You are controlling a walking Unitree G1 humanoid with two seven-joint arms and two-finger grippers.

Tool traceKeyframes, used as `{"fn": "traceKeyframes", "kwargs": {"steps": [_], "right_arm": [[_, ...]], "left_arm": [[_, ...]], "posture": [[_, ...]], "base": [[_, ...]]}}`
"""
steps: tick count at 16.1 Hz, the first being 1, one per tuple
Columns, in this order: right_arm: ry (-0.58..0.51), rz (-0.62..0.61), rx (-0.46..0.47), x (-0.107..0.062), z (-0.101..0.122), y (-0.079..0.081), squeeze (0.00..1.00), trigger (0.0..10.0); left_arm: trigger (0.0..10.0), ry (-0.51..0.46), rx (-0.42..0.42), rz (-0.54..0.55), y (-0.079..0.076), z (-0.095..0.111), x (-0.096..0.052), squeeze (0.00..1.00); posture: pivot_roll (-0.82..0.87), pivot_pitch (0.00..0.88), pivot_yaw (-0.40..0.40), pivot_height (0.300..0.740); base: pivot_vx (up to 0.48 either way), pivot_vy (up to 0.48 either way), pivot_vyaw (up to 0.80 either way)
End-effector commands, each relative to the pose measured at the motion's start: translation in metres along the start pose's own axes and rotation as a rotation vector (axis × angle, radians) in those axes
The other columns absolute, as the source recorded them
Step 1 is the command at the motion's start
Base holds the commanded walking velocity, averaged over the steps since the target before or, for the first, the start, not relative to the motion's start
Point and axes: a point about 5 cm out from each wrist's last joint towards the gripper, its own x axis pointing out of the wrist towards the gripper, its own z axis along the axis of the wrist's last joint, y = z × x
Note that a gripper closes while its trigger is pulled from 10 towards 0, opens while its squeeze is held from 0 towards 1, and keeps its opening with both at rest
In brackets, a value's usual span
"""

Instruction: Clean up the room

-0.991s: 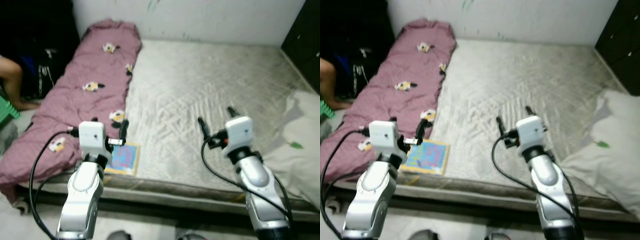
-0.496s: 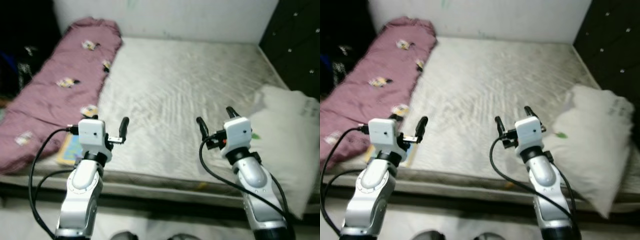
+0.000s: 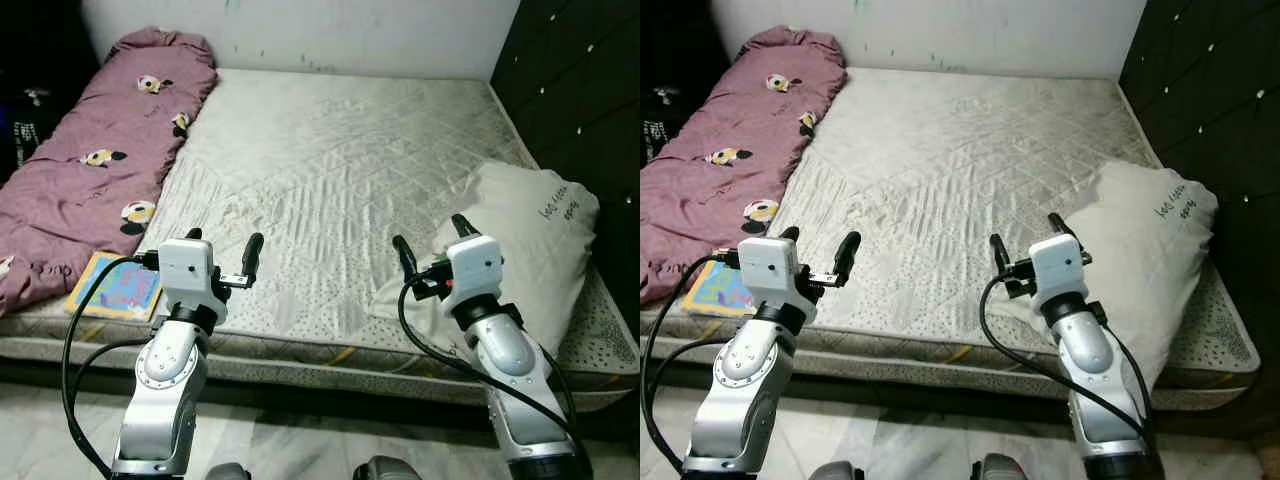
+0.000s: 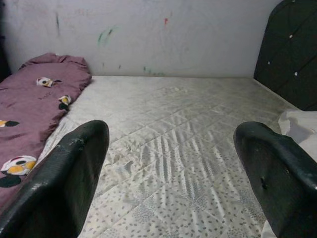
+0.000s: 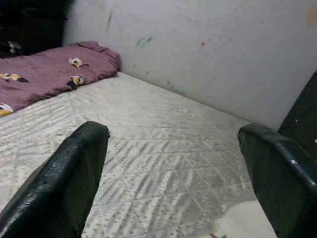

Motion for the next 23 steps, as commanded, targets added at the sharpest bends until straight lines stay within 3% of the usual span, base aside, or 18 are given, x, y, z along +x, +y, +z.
{"fn": "traceKeyframes", "kwargs": {"steps": [1, 19, 23], "right_arm": [[-0.025, 0.015, -0.008, 0.0041, 0.0062, 0.0014, 0.0, 10.0], [-0.029, 0.004, 0.005, 0.0048, 0.0058, 0.0008, 0.0, 10.0], [-0.015, -0.003, 0.018, 0.005, 0.0036, -0.001, 0.0, 10.0]], "left_arm": [[10.0, -0.008, 0.011, 0.002, 0.0049, 0.0023, -0.0015, 0.0], [10.0, -0.008, -0.003, -0.023, 0.0019, 0.0029, -0.0013, 0.0], [10.0, 0.017, 0.022, 0.026, 0.0042, -0.0009, -0.0003, 0.0]], "posture": [[-0.02, 0.046, -0.018, 0.74], [-0.01, 0.051, -0.015, 0.74], [-0.01, 0.055, -0.014, 0.74]], "base": [[0.0, 0.0, 0.0], [0.293, 0.0, 0.0], [0.0, 0.0, 0.0]]}}
